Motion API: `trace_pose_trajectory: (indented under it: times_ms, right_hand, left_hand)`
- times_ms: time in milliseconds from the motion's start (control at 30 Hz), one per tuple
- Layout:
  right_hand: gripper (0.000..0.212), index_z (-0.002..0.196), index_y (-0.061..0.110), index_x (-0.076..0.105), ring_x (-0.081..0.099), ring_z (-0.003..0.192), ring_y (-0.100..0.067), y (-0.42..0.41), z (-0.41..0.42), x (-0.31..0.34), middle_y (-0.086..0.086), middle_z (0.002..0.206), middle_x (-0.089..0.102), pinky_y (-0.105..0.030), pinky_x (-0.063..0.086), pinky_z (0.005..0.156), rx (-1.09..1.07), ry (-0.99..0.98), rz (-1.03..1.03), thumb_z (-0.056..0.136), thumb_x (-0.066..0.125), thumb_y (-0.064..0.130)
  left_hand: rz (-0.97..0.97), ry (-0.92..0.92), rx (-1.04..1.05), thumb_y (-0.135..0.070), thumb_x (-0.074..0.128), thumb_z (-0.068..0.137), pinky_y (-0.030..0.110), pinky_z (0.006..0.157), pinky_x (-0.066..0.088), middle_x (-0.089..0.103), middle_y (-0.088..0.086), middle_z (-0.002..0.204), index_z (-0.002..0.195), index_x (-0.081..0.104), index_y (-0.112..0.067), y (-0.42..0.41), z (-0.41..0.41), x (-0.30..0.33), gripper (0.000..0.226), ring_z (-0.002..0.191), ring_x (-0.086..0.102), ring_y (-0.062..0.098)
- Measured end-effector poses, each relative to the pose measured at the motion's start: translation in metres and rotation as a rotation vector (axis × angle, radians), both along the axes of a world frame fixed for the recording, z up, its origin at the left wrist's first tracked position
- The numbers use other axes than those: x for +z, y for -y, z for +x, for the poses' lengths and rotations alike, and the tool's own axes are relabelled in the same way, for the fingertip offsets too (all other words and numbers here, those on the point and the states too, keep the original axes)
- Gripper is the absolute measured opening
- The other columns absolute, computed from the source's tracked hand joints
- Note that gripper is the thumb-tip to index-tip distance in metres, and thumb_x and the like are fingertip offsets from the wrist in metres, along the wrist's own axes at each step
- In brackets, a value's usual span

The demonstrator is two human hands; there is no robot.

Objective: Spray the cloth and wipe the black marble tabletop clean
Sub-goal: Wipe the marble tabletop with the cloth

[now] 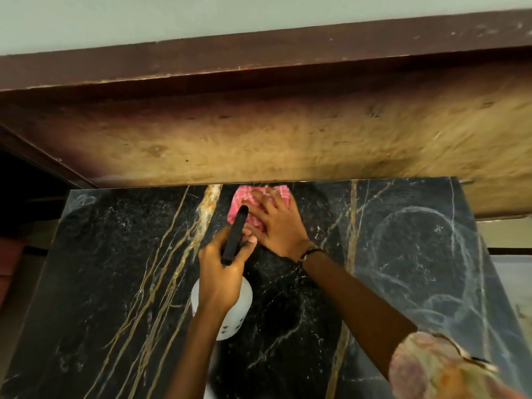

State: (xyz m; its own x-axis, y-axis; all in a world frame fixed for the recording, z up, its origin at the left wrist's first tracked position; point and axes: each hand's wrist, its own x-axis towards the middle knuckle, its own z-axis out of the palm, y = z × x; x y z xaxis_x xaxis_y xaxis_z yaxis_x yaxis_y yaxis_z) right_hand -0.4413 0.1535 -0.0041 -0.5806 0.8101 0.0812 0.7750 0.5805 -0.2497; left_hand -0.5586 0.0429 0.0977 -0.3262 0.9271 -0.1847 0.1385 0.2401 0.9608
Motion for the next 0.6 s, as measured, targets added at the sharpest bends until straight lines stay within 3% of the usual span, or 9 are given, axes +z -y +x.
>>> trace_pose_trajectory:
  times_ms: [133,267,367,467,600]
  right_hand:
    - [0.057,0.141,0.033,0.042,0.032,0.139,-0.027,0.016,0.086,-0.005,-0.001,0.148,0.043,-0.055,0.028,0.11,0.08,0.014,0.037,0.092,0.034,0.061]
    - [0.061,0.139,0.033,0.047,0.04,0.133,-0.033,-0.026,0.146,-0.005,-0.003,0.144,0.048,-0.061,0.037,0.1,-0.215,0.049,0.026,0.088,0.032,0.064]
    - [0.063,0.138,0.032,0.047,0.039,0.133,-0.037,-0.054,0.116,-0.003,-0.005,0.144,0.047,-0.065,0.03,0.101,-0.301,0.023,-0.024,0.088,0.029,0.065]
    - [0.063,0.14,0.031,0.045,0.034,0.137,-0.035,-0.04,0.094,-0.004,-0.004,0.148,0.043,-0.064,0.029,0.104,-0.159,0.023,-0.006,0.09,0.024,0.062]
    - [0.057,0.139,0.034,0.046,0.033,0.139,-0.026,0.0,0.154,-0.008,0.002,0.148,0.043,-0.051,0.025,0.109,0.029,-0.039,0.051,0.091,0.036,0.063]
  left_hand:
    - [-0.001,0.01,0.007,-0.022,0.067,0.083,0.027,0.05,0.031,0.053,-0.012,0.046,0.086,0.067,-0.017,-0.001,0.016,0.002,0.006,0.04,0.047,0.007]
    - [-0.019,0.0,-0.002,-0.022,0.066,0.083,0.024,0.054,0.033,0.055,-0.014,0.049,0.092,0.066,-0.012,-0.004,0.032,0.0,0.014,0.043,0.05,0.004]
    - [-0.019,-0.005,0.006,-0.02,0.066,0.083,0.029,0.058,0.035,0.057,-0.013,0.053,0.091,0.067,-0.013,-0.01,0.048,0.0,0.01,0.045,0.05,0.006]
    - [-0.029,-0.026,-0.016,-0.019,0.065,0.084,0.029,0.055,0.034,0.056,-0.014,0.05,0.089,0.066,-0.014,-0.017,0.067,0.001,0.007,0.045,0.049,0.004]
    - [-0.027,-0.012,-0.027,-0.014,0.064,0.085,0.026,0.054,0.034,0.058,-0.013,0.052,0.09,0.066,-0.01,-0.027,0.092,0.005,0.007,0.043,0.05,0.002]
